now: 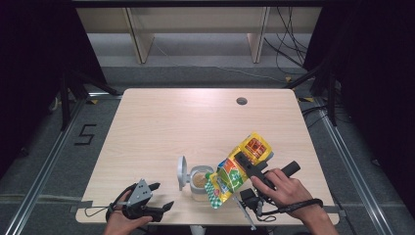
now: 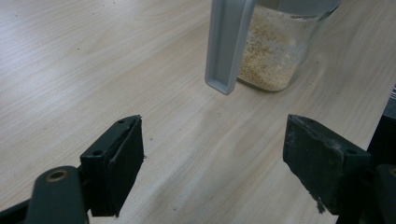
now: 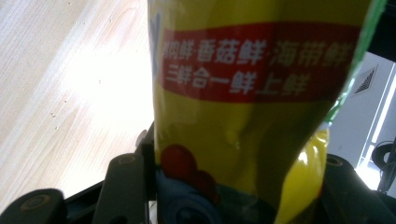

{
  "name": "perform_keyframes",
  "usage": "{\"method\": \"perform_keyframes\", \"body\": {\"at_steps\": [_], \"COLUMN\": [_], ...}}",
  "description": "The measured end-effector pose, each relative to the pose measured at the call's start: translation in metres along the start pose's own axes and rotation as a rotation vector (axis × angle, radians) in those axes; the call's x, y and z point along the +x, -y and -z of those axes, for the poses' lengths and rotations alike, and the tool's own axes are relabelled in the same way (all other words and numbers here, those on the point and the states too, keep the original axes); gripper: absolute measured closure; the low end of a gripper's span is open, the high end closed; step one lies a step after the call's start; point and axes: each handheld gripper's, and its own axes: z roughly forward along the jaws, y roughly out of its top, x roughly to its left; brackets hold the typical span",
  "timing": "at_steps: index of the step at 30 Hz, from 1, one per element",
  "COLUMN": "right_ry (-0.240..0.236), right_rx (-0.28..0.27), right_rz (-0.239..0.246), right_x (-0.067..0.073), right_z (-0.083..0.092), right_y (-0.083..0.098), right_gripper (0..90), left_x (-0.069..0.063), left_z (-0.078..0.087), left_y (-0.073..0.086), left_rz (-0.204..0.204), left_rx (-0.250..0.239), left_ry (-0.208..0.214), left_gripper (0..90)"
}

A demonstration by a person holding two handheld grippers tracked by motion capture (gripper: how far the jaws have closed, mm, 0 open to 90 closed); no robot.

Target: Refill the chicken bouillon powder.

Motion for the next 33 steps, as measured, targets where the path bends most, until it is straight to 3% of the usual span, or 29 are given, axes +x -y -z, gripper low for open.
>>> {"method": "perform_keyframes", "body": {"at_steps": [6, 7, 9, 10, 11, 20, 23, 24, 33], "right_ry": [-0.009, -0.010, -0.009, -0.008, -0.006, -0.004, -0.004, -0.003, -0.002], "right_rx": [0.004, 0.003, 0.006, 0.005, 0.005, 0.006, 0.007, 0.007, -0.001], "right_rz": [-0.020, -0.003, -0.009, -0.010, -0.012, -0.016, -0.016, -0.018, -0.014], "right_x": [0.0013, -0.0001, 0.0008, 0.0011, 0.0017, 0.0008, 0.0008, 0.0006, -0.0004], "right_z": [0.0002, 0.0000, -0.0003, -0.0003, -0.0003, 0.0017, 0.0017, 0.0018, 0.0012], "right_y": [0.0006, 0.0006, 0.0005, 0.0004, 0.0004, 0.0014, 0.0014, 0.0013, 0.0009], "right_gripper": [51.4, 51.4, 51.4, 51.4, 51.4, 51.5, 51.5, 51.5, 51.6], "left_x": [0.0001, 0.0004, -0.0015, -0.0014, -0.0003, 0.0008, 0.0005, -0.0006, -0.0004], "left_z": [0.0000, 0.0000, -0.0009, -0.0009, -0.0004, 0.0004, 0.0004, 0.0004, 0.0008], "left_y": [-0.0001, 0.0000, 0.0009, 0.0010, 0.0004, -0.0001, -0.0001, 0.0005, 0.0003], "left_rz": [-0.001, -0.001, 0.035, 0.035, 0.007, -0.009, 0.000, 0.027, 0.019], "left_rx": [0.000, 0.001, -0.002, 0.000, -0.003, 0.009, 0.002, 0.006, 0.006], "left_ry": [0.000, 0.000, 0.001, 0.002, 0.000, -0.001, 0.001, 0.002, 0.001], "left_gripper": [20.0, 20.1, 20.0, 20.1, 20.1, 20.1, 20.0, 20.1, 20.0]}}
